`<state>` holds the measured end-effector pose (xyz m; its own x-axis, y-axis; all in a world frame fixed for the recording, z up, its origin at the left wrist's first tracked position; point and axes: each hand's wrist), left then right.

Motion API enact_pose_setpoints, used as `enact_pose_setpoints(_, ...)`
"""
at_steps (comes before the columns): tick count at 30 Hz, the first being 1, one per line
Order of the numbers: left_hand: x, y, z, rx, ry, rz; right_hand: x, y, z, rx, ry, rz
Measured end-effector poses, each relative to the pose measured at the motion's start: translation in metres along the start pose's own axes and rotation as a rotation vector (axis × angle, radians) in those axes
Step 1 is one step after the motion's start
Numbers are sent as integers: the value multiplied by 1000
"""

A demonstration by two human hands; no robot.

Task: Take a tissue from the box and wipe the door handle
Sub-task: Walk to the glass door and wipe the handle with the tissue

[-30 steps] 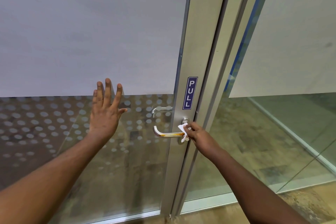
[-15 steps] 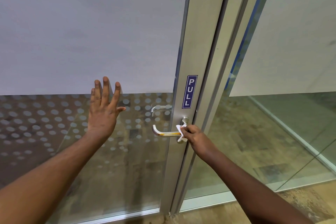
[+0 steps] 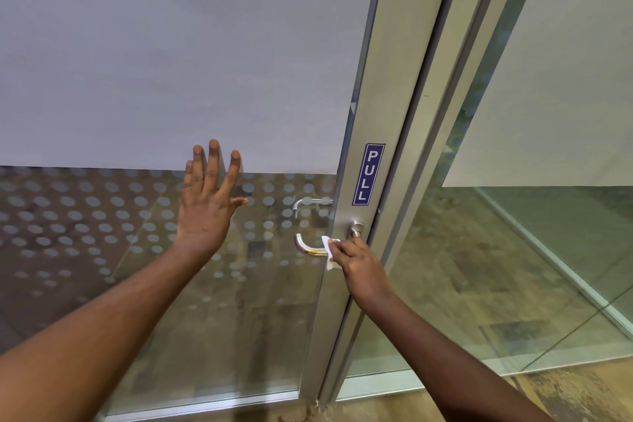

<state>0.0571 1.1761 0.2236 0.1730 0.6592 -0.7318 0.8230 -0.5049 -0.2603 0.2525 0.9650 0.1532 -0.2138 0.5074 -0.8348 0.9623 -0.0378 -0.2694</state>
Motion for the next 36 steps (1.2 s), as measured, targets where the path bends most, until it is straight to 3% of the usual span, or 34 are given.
enact_pose_setpoints(12, 1, -1, 0, -7, 27, -23, 13, -11, -4, -156, 71, 155)
enact_pose_setpoints(19, 6, -3, 0, 9, 38, -17, 30, -32, -14, -188, 2, 228)
enact_pose_setpoints(23, 9, -5, 0, 26, 45, -22, 41, -45, -24, -248, 70, 320)
enact_pose_setpoints(30, 15, -5, 0, 32, 85, -10, 50, -62, -34, -143, -61, 387)
enact_pose_setpoints(36, 20, -5, -1, 29, 120, -10, 37, -48, -21, -270, -59, 323)
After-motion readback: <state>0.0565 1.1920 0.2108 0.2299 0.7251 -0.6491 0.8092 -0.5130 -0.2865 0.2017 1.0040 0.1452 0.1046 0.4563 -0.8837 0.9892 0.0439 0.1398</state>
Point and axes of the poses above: each hand's wrist, its own z-axis away from the middle knuckle, its own x-axis out of the palm, y = z × x, and after that the axes turned 13 degrees about -z, right-handed
